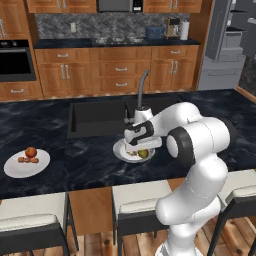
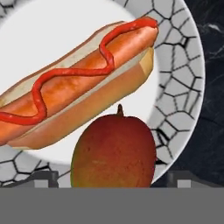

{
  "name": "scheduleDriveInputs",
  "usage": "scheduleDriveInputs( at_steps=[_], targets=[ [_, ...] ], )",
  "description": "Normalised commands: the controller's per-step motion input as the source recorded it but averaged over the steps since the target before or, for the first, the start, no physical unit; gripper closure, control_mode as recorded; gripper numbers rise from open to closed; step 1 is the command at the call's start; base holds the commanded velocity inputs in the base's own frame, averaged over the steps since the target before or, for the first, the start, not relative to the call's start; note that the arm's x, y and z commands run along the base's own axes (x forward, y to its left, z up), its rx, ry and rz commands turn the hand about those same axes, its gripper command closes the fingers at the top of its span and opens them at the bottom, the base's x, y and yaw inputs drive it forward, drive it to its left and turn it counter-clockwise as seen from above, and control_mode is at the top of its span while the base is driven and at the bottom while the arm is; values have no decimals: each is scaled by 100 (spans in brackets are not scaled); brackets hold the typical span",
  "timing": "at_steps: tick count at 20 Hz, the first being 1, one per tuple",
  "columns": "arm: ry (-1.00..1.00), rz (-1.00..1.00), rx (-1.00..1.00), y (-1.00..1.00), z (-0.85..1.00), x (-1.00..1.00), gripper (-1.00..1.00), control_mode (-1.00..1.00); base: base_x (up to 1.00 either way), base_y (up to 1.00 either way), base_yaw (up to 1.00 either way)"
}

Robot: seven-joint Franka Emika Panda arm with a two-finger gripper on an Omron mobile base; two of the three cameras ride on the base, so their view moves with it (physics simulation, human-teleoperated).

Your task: Pick up the apple and mango from the fridge and place one fruit on each plate on the dining counter.

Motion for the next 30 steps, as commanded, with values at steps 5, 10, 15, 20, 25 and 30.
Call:
scheduleDriveInputs(
  at_steps=[5, 10, 15, 20, 25, 30],
  targets=[
    [0, -2, 0, 0, 33, -1, -100, -100, 0, 0, 0],
    [-1, -2, 0, 0, 61, -10, -100, -100, 0, 0, 0],
    [-8, -2, 0, -2, 76, -30, -100, -100, 0, 0, 0],
    [-18, 0, 0, -2, 66, -60, -100, -100, 0, 0, 0],
    [-29, 0, 0, -5, 36, -97, -100, -100, 0, 0, 0],
    [-36, 0, 0, -8, 33, -100, -100, -100, 0, 0, 0]
  ],
)
